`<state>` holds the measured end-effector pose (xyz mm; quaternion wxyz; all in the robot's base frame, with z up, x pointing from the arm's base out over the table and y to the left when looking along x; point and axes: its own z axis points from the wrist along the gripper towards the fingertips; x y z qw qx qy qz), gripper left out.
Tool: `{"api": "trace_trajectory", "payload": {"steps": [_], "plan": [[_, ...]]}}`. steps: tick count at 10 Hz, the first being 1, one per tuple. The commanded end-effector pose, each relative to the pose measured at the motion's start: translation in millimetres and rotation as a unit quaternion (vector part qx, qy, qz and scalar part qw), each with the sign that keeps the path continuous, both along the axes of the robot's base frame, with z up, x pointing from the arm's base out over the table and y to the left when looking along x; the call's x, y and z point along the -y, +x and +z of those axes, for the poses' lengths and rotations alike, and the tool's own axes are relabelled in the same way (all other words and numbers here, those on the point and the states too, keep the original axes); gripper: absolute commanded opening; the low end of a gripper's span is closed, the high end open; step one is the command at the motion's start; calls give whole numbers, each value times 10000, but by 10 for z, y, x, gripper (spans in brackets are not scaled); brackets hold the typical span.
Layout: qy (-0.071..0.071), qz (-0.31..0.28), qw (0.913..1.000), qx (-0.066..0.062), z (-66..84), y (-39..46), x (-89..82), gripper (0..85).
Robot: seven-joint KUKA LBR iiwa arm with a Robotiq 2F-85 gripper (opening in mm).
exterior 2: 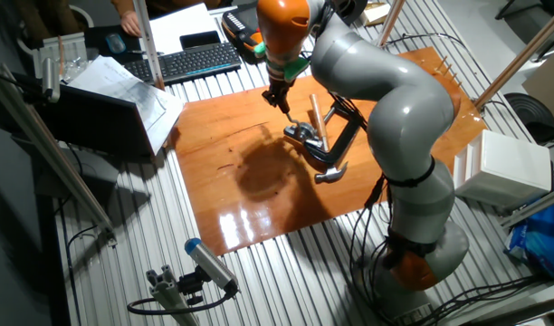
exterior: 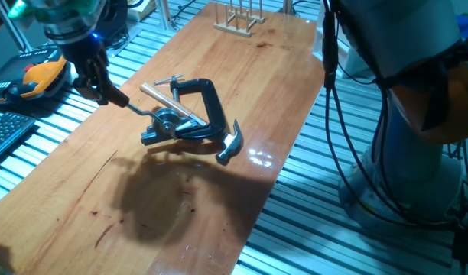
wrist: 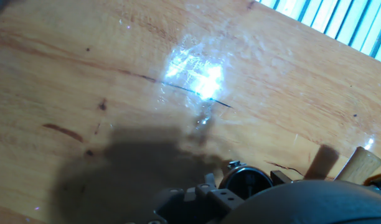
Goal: Pull up the lever
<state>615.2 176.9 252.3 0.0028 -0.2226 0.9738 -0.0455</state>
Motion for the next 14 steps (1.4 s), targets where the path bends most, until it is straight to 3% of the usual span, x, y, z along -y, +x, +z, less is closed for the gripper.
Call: {"api": "trace_trajectory", "payload": {"steps": [1,3,5,6,10,11,14], "plan": [[-22,0,10000,5,10,-1,19,0],[-22,-3,10000,-33,14,8,-5,0],[-23,-15,9999,-163,11,73,-174,0],[-69,-16,9998,-171,-25,113,-276,0],[39,-15,9998,-179,-226,280,-480,0],[54,-20,9997,-240,-236,334,-522,0],[30,-40,9992,-384,-212,370,-602,0]]}}
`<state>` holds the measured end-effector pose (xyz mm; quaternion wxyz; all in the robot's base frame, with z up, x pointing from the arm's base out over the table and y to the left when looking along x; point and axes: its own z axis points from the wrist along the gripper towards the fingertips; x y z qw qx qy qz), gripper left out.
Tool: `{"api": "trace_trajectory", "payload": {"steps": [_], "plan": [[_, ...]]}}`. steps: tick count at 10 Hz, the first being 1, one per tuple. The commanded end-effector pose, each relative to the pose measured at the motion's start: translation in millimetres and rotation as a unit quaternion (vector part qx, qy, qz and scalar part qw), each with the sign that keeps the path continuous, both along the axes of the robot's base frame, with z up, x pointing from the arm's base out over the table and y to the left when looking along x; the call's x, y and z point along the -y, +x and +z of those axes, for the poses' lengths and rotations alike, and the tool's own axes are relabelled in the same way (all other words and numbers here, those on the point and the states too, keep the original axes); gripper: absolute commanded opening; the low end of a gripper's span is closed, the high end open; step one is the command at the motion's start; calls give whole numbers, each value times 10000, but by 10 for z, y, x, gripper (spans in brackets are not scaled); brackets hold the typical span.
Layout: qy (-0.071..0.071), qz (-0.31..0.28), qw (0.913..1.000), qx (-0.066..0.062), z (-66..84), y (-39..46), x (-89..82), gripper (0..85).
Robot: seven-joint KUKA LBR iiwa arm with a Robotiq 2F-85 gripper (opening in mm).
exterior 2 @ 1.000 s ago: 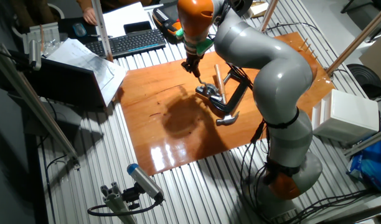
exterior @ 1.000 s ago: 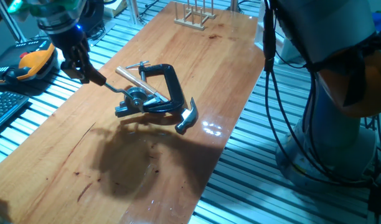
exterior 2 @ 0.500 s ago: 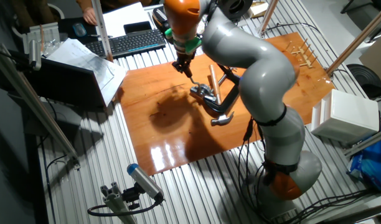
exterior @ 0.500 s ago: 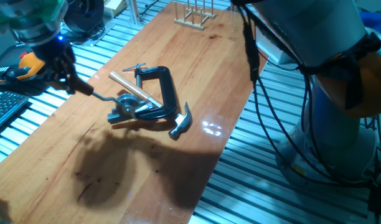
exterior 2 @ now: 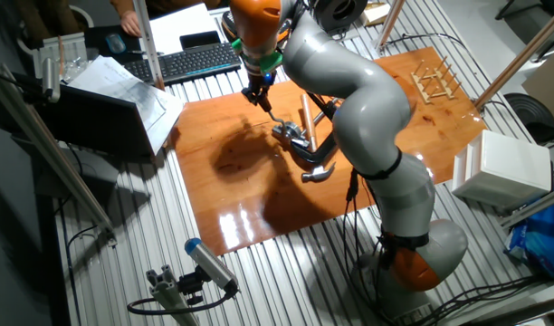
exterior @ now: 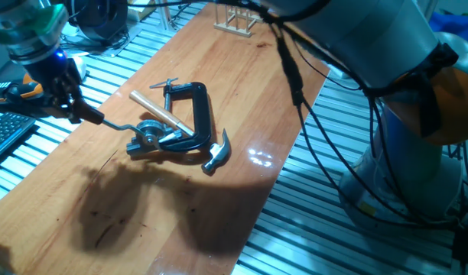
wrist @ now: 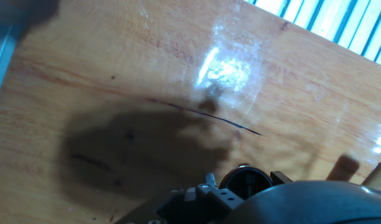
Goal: Pull up the lever
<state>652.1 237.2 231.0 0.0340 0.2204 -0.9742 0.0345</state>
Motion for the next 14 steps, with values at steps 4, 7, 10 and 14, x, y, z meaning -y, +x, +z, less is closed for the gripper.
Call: {"api": "trace_trajectory", "payload": {"steps": [4,7,10,14], "plan": [[-34,-1,10000,14,3,-12,27,340],[-3,-3,10000,-17,-39,-32,50,340],[5,-2,10000,-9,-69,-16,30,510],[68,-115,9999,22,-36,-4,9,680]]}}
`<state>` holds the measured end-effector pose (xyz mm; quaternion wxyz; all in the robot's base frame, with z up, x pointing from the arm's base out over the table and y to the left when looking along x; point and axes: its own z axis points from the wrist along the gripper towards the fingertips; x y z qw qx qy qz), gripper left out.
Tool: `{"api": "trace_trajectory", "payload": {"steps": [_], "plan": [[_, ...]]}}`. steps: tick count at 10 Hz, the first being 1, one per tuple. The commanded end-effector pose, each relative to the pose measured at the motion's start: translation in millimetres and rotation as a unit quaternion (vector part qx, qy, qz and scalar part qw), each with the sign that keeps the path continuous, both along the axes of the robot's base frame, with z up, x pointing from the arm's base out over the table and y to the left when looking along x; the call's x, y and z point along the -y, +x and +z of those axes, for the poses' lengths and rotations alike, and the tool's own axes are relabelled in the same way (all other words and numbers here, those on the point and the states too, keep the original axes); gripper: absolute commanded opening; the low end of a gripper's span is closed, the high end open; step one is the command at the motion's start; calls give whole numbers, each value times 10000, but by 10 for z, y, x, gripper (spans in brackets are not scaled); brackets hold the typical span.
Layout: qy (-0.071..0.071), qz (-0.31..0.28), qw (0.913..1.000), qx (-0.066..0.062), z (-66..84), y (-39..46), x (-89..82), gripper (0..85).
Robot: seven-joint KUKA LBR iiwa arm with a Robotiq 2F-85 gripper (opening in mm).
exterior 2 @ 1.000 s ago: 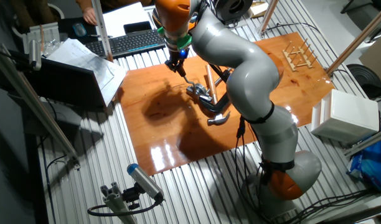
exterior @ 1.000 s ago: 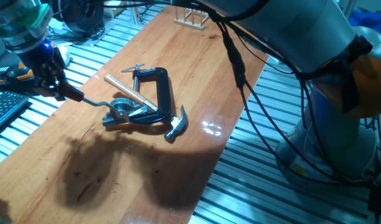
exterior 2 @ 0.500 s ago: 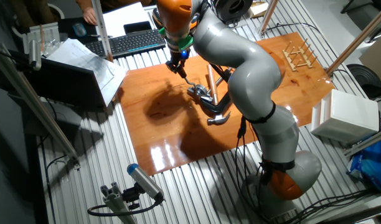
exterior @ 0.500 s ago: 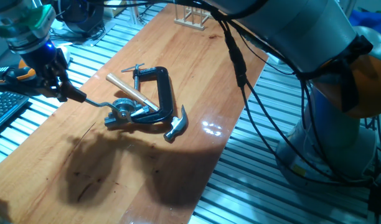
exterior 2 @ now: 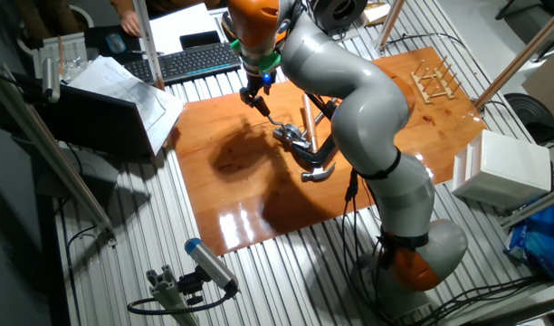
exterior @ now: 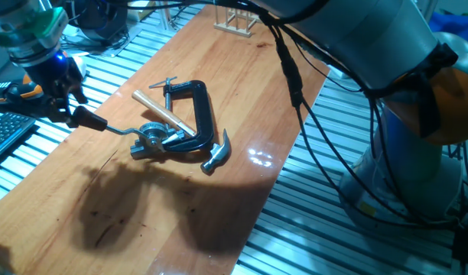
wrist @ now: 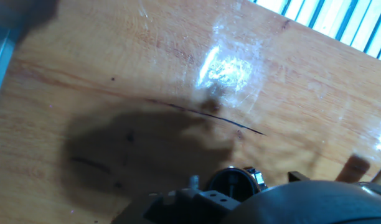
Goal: Pull up the lever
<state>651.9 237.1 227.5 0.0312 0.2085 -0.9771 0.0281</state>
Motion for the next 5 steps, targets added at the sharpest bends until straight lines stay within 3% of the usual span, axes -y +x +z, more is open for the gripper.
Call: {"api": "trace_trajectory", "payload": {"steps": [1,3,5], "plan": [[-31,-63,10000,-22,9,19,-88,680],[-101,-79,9999,-28,-19,82,-235,680],[-158,11,9999,42,-178,100,-209,680]]}}
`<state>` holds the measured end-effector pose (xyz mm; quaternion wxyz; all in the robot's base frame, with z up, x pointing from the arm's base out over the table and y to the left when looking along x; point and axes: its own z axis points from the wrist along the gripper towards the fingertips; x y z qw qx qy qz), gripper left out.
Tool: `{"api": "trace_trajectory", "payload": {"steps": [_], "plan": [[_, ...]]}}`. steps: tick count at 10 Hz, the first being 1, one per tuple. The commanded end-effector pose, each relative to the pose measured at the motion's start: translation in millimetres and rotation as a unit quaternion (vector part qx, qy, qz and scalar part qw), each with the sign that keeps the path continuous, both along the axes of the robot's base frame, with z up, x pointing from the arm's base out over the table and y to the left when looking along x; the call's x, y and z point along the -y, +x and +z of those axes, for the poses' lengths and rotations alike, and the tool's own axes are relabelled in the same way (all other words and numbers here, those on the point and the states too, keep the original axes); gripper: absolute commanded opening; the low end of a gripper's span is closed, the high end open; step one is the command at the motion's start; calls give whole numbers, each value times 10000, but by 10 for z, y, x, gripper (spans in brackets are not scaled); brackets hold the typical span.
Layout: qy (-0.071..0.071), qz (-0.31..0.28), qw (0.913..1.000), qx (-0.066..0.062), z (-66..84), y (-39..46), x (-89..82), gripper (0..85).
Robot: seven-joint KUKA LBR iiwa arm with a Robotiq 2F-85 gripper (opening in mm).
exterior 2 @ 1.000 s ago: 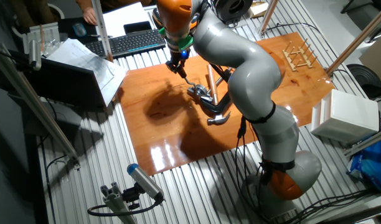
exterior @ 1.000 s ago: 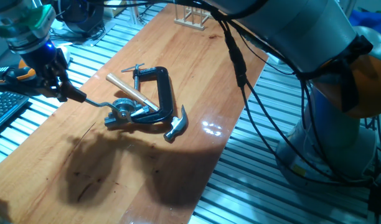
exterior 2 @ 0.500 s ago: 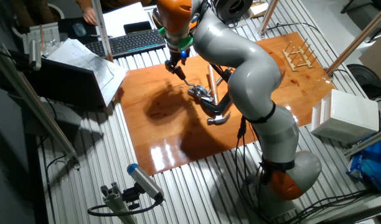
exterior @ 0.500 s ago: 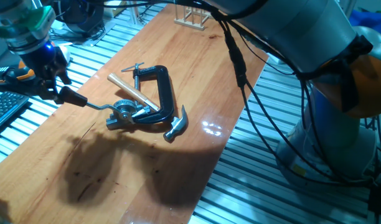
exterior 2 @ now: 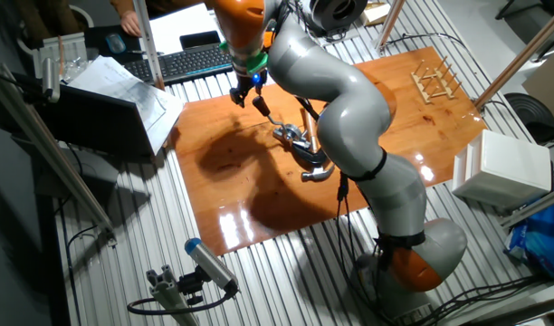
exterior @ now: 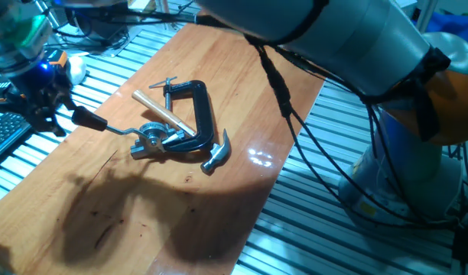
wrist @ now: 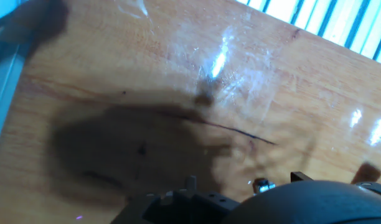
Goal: Pull up the lever
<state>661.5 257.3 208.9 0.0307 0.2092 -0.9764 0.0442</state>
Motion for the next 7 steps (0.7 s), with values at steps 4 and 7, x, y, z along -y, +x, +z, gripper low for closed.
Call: {"api": "trace_trajectory", "payload": {"steps": [4,7], "plan": [[-193,81,9993,-323,-57,-16,39,510],[-261,64,9987,-437,-59,-56,109,340]]}}
